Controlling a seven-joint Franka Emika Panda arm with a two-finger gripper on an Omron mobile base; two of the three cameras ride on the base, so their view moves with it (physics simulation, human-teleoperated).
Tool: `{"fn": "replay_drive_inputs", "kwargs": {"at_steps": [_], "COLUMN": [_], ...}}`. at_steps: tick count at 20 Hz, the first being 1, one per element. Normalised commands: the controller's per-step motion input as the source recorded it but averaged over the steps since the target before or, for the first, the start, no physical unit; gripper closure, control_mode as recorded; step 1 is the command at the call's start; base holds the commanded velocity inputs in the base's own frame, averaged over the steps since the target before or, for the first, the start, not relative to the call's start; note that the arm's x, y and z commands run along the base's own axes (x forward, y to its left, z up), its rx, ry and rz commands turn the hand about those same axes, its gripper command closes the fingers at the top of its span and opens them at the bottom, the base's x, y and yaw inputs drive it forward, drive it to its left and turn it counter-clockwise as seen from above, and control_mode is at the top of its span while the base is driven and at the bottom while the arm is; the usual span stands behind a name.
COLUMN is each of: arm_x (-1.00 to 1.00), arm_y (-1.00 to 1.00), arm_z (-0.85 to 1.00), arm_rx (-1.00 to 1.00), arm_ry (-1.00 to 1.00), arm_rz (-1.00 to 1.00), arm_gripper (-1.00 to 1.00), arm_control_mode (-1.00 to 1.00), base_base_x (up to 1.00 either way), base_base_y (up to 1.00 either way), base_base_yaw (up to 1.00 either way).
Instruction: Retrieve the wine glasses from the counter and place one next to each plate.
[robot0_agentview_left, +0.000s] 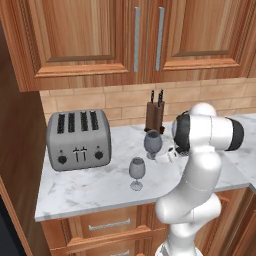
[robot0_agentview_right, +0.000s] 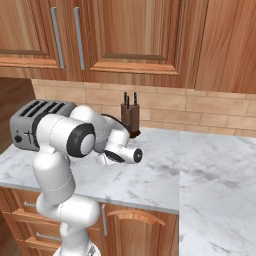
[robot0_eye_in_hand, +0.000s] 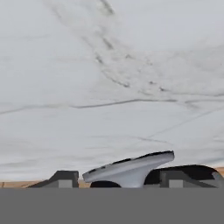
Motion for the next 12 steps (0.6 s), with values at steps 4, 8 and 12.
{"fn": "replay_drive_inputs", "kwargs": {"at_steps": [4, 8, 12], "arm_x": [-0.09, -0.23, -0.59], "arm_y": [-0.15, -0.16, -0.08], "arm_z": [0.21, 0.74, 1.0], "arm_rx": [0.15, 0.08, 0.02], "arm_ry": [0.0, -0.01, -0.11], "arm_rz": [-0.08, -0.06, -0.03], "arm_gripper": [1.0, 1.0, 1.0], "arm_control_mode": [-1.0, -1.0, -1.0], "base_base_x": [0.0, 0.0, 0.0], "base_base_y": [0.0, 0.0, 0.0], "base_base_yaw": [0.0, 0.0, 0.0]}}
